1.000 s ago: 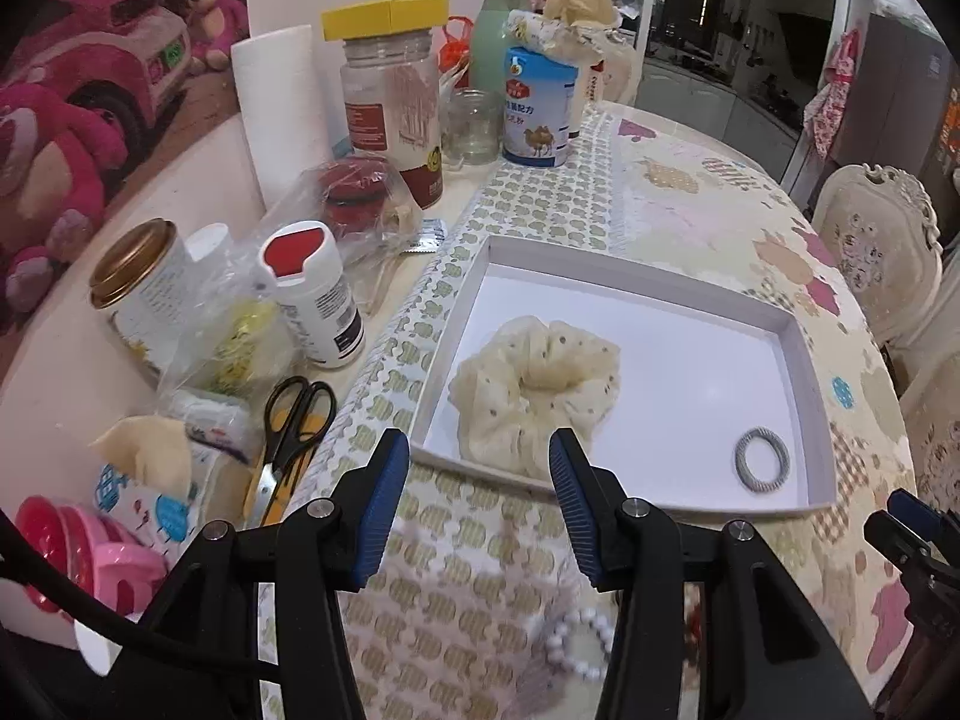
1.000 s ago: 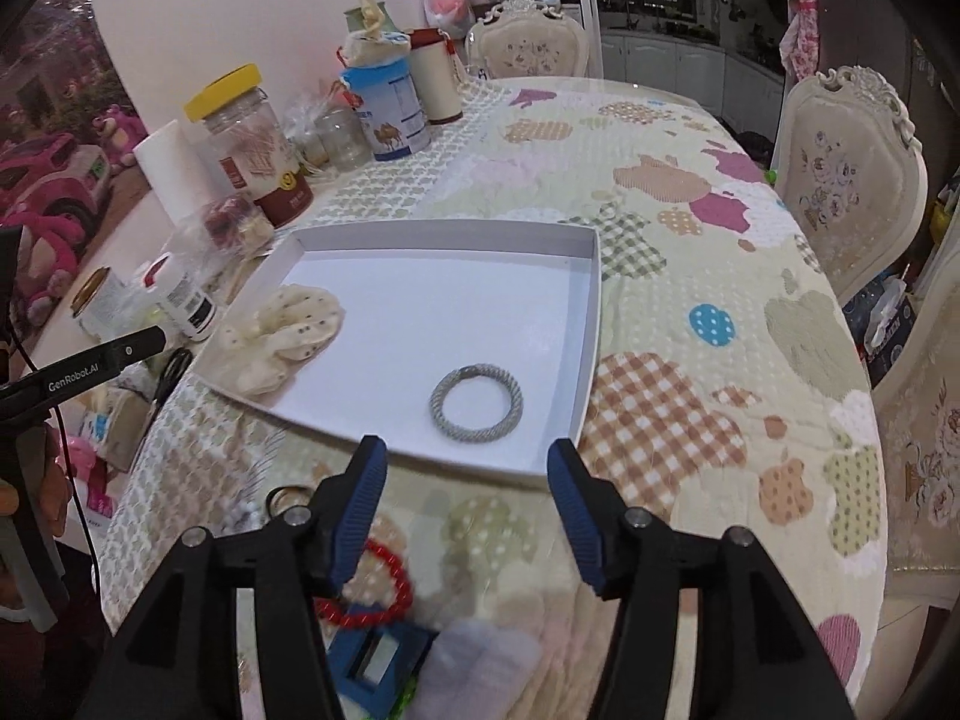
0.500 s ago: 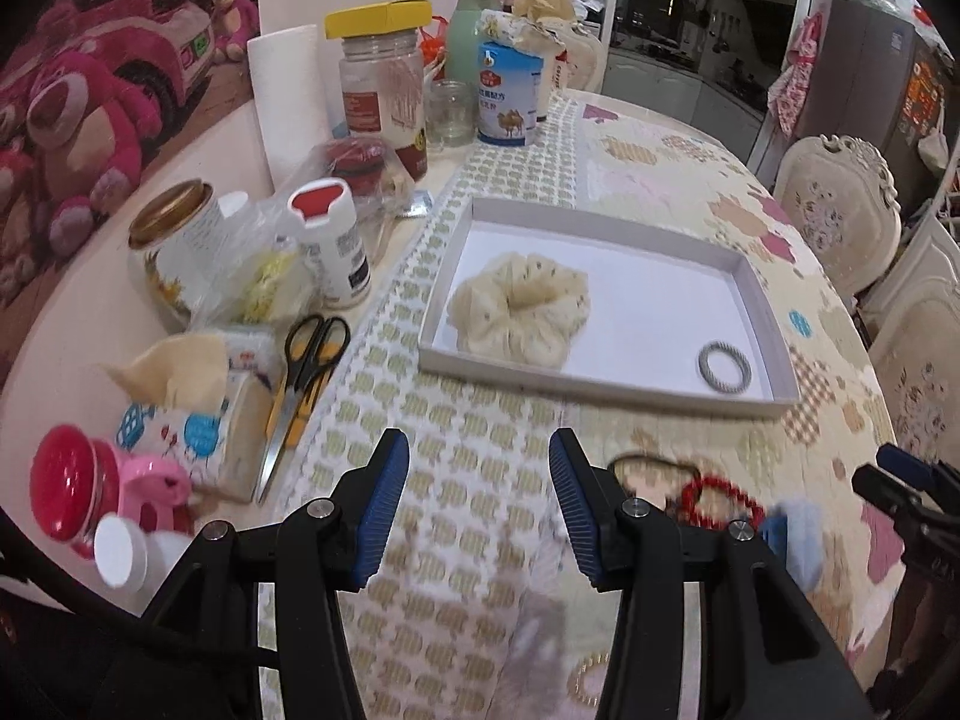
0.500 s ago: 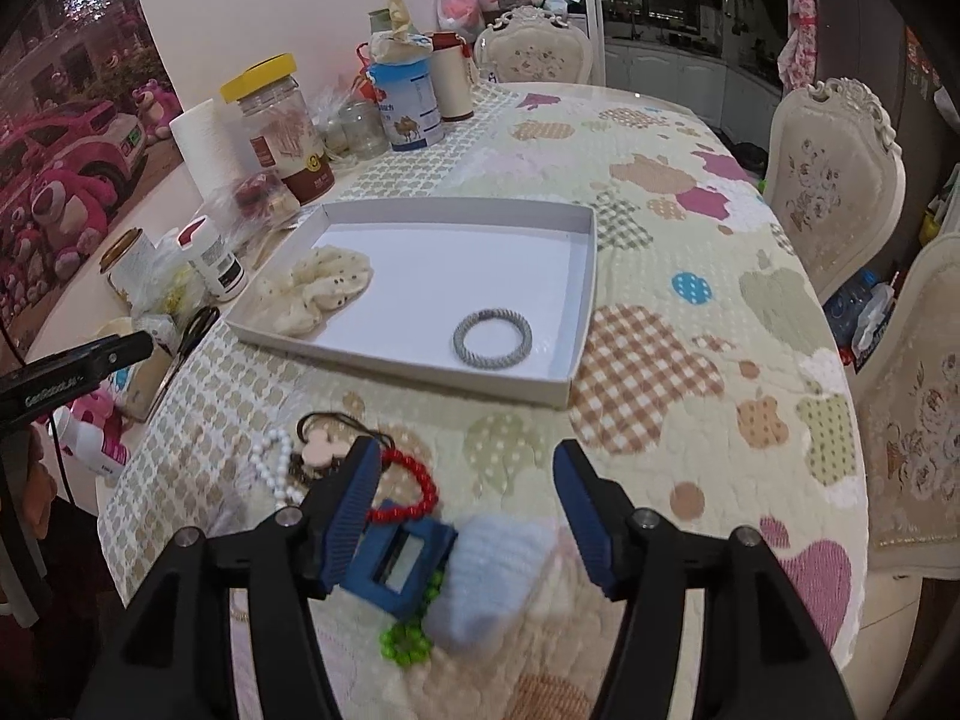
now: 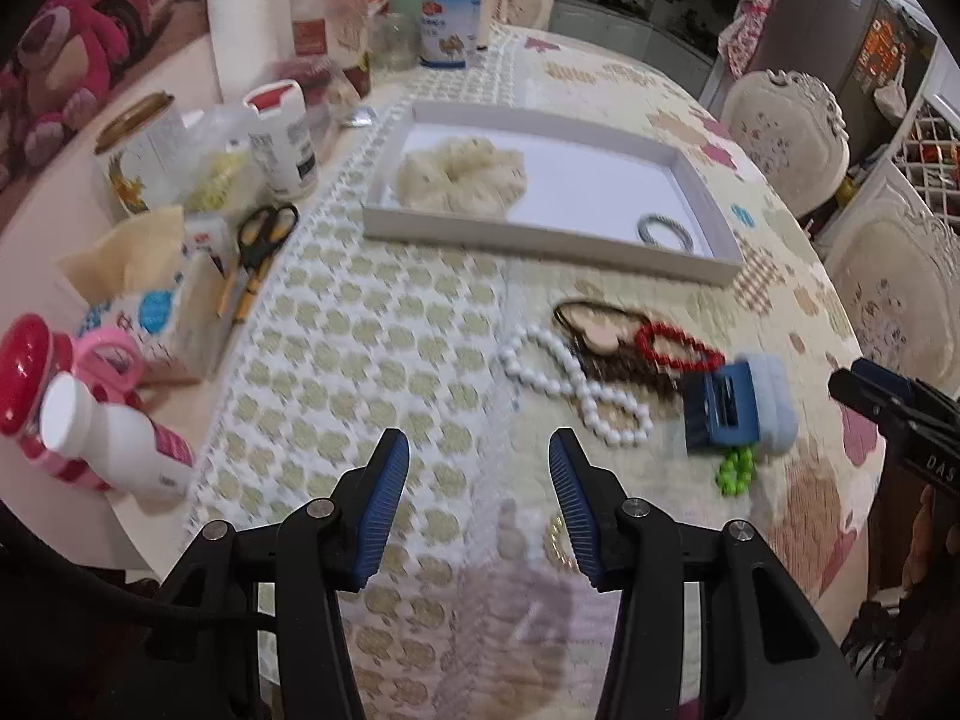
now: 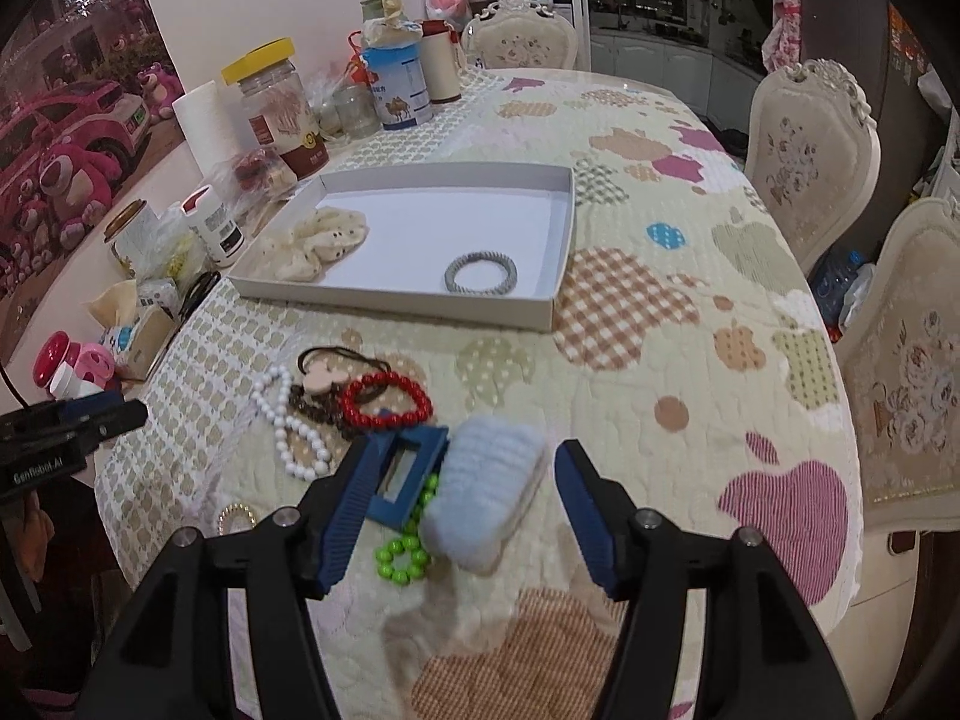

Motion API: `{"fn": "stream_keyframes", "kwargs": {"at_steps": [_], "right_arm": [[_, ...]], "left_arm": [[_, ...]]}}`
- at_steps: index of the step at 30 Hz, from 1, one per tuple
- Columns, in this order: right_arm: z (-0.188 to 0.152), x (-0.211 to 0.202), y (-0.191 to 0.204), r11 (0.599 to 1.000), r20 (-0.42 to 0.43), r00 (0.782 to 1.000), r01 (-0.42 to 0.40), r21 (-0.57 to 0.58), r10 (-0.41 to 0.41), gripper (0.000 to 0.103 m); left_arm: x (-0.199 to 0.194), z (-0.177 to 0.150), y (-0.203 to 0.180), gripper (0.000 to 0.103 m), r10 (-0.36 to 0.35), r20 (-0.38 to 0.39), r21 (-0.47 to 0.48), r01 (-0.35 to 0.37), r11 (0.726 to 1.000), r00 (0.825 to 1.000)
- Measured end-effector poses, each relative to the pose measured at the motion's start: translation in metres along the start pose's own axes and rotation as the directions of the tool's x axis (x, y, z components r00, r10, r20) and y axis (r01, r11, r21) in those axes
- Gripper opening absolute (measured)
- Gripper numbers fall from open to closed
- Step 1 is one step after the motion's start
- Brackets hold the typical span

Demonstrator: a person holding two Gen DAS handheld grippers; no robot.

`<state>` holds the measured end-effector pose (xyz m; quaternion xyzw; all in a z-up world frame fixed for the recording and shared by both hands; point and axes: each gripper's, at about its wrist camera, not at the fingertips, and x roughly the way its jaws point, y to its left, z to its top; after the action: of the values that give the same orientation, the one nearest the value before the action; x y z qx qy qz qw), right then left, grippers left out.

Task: Organize jewelry
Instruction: 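Withdraw both open tools from the tray back toward the remaining jewelry, then grasp the pearl spiral coil with the left tool while the right grasps the fuzzy band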

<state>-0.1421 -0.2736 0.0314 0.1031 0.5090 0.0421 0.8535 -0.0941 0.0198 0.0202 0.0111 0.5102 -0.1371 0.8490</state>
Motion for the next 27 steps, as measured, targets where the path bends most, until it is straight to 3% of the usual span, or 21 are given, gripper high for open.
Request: {"fn": "stream_keyframes", "kwargs": {"at_steps": [17, 27], "right_arm": [[-0.028, 0.018, -0.009, 0.999, -0.076, 0.997, 0.017, 0.037, -0.014, 0.067], [-0.026, 0.032, -0.018, 0.997, -0.093, 0.995, 0.030, 0.068, -0.024, 0.068]], "left_arm": [[0.029, -0.044, -0.019, 0.039, -0.076, -0.134, 0.068, 0.086, 0.994, 0.988], [0.054, -0.045, -0.035, 0.039, -0.058, -0.177, 0.090, 0.075, 0.993, 0.983]]}}
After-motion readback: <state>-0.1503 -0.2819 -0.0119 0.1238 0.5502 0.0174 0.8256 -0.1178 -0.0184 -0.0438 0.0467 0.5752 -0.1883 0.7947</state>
